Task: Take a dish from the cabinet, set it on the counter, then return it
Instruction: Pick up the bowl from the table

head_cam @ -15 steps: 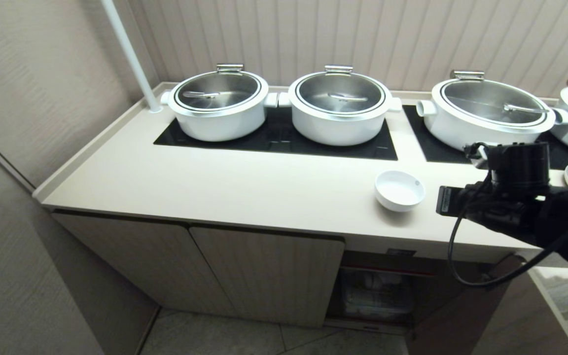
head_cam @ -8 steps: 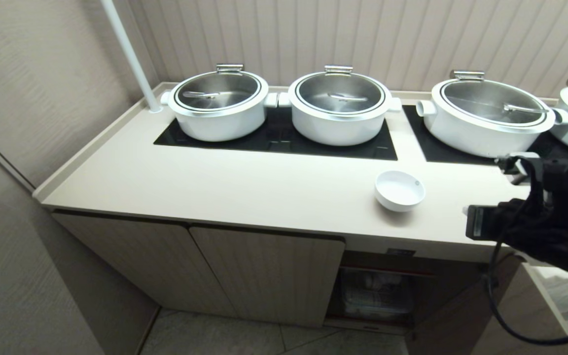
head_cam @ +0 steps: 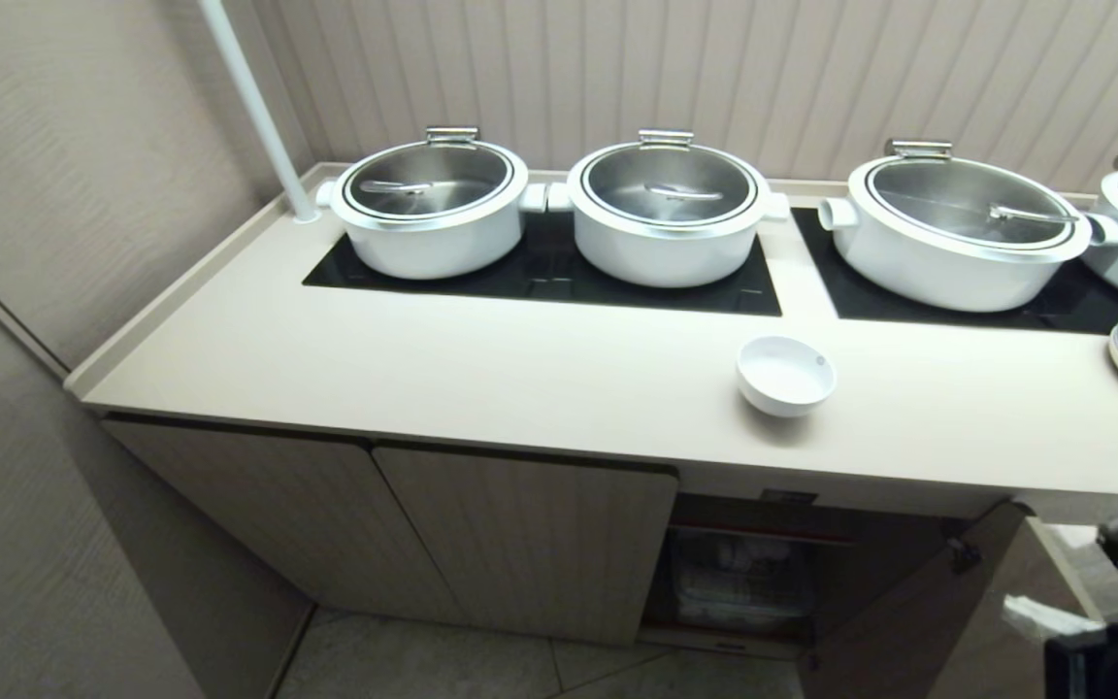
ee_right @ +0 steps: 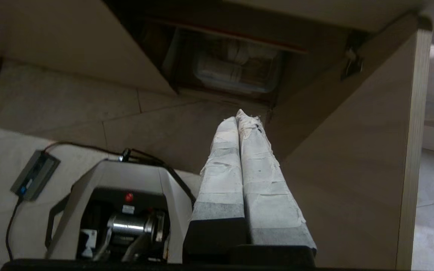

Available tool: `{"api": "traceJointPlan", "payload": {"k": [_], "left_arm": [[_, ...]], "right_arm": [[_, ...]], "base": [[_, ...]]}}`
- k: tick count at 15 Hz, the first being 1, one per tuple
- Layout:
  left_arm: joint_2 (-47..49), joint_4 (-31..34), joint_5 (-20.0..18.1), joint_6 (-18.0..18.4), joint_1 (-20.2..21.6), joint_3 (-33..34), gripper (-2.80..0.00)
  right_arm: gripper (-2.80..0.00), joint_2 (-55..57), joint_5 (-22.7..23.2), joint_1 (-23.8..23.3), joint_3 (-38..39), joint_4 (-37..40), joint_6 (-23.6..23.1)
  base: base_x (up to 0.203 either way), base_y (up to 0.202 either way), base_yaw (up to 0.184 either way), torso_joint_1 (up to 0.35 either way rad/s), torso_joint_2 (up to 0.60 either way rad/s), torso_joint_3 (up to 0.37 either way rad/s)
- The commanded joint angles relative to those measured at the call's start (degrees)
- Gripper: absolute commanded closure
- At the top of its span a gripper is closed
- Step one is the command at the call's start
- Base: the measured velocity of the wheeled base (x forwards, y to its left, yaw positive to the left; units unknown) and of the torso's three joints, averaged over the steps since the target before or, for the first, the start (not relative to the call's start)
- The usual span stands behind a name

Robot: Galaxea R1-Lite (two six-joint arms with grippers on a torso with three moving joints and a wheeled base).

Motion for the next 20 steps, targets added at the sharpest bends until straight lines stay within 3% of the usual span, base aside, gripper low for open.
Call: {"api": "traceJointPlan", "payload": {"k": [1,5,10,20], "left_arm": [[-0.02,-0.04,0.05,-0.03,0.01,0.02,0.00],[-0.02,-0.04,0.05,-0.03,0.01,-0.02,0.00],[-0.02,-0.04,0.05,-0.03,0.01,0.02,0.00],[-0.02,-0.04,0.05,-0.03,0.01,0.00,0.00]], "right_arm": [[0.00,-9.87,1.29,-2.48,4.68,0.50,-1.23],[0.00,-18.29,2.52,-7.27,4.86,14.41,-2.66],[0.00,-36.93,3.98,-7.12,4.86,27.95,-3.64],[0.00,-57.65,5.26,-11.08,4.86,31.08,-4.42]], "base": [[0.000,0.000,0.000,0.000,0.00,0.000],[0.000,0.000,0.000,0.000,0.00,0.000],[0.000,0.000,0.000,0.000,0.00,0.000],[0.000,0.000,0.000,0.000,0.00,0.000]]}}
